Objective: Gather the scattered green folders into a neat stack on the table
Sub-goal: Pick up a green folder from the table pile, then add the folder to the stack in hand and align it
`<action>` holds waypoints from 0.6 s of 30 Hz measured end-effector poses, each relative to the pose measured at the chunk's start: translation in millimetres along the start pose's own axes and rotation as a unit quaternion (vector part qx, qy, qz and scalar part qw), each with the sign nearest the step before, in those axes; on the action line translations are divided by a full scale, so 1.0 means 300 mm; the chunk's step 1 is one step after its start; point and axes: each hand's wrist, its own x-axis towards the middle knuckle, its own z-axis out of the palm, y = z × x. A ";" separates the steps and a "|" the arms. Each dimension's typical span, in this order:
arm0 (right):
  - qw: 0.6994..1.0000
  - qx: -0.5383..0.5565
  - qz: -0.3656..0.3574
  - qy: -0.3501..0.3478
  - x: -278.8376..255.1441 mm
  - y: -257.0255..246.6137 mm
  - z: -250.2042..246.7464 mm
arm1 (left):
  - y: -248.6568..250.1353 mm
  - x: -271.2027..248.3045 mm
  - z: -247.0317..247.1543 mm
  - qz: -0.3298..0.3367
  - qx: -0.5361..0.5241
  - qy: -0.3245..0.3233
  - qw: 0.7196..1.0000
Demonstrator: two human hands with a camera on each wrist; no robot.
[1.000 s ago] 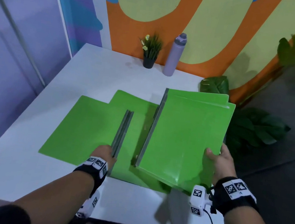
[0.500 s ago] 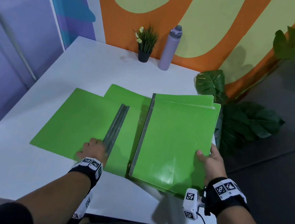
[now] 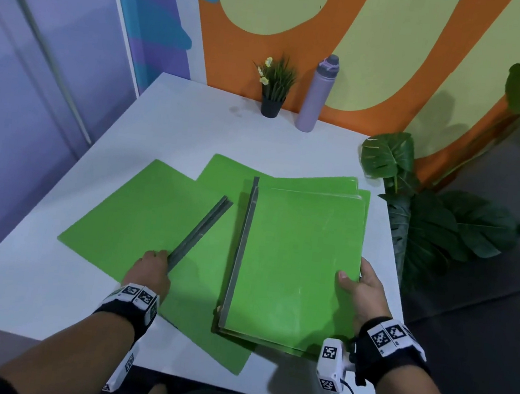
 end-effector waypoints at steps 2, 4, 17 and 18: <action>1.000 0.001 -0.009 -0.009 0.032 0.006 -0.005 | 0.016 -0.003 -0.059 0.008 -0.041 0.030 0.999; 1.000 0.000 -0.013 -0.015 -0.040 -0.085 0.039 | 0.046 -0.018 -0.150 0.025 -0.078 0.082 0.993; 0.991 0.128 -0.006 -0.049 -0.074 -0.232 0.241 | 0.024 -0.130 -0.455 0.079 -0.653 0.085 0.748; 0.990 0.128 -0.003 -0.061 -0.080 -0.235 0.255 | 0.014 -0.134 -0.443 0.078 -0.669 0.050 0.737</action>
